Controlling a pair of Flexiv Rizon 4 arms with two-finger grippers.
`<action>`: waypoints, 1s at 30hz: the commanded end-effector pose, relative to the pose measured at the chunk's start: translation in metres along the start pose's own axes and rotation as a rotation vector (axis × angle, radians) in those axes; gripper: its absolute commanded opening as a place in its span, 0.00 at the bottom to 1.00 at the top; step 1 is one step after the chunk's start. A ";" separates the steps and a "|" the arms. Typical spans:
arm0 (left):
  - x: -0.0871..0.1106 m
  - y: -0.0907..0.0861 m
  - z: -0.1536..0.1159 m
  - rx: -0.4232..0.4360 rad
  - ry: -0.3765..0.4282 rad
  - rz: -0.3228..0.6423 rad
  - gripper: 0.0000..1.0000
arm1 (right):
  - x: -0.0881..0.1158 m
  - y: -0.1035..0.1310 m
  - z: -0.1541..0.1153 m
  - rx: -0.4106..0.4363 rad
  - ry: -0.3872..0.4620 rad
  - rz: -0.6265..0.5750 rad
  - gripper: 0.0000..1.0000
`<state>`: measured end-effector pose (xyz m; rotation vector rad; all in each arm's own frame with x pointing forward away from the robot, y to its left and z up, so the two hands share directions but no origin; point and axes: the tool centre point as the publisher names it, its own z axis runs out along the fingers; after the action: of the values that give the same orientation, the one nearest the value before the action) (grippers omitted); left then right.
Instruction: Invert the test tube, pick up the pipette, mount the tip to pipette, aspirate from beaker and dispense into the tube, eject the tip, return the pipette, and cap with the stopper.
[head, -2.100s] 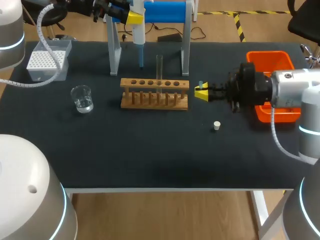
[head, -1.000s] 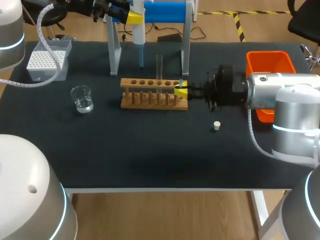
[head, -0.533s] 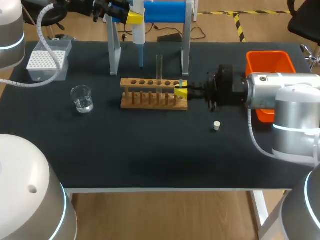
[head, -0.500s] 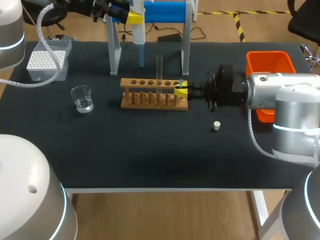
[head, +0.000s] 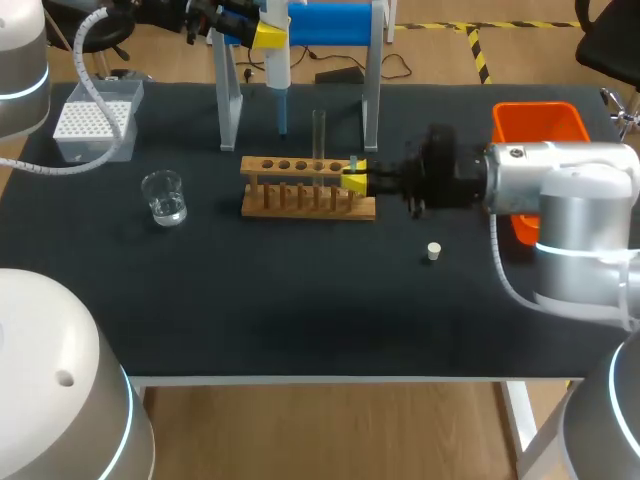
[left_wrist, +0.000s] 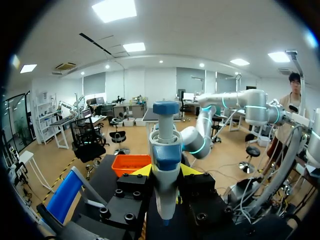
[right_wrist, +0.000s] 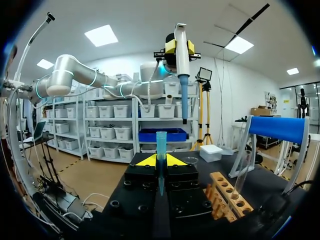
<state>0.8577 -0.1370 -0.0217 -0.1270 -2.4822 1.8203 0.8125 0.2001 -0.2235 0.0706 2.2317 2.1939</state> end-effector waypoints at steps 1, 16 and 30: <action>0.001 0.000 -0.001 0.000 0.000 0.000 0.00 | -0.009 -0.006 0.012 0.001 0.004 0.002 0.00; 0.001 0.000 -0.001 0.000 0.000 0.000 0.00 | -0.032 -0.011 0.036 0.022 0.018 -0.013 0.00; 0.001 0.000 -0.001 0.000 0.000 0.000 0.00 | -0.054 -0.013 0.062 0.023 0.032 -0.023 0.00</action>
<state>0.8577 -0.1371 -0.0217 -0.1271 -2.4822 1.8203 0.8612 0.2516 -0.2354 0.0193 2.2575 2.1677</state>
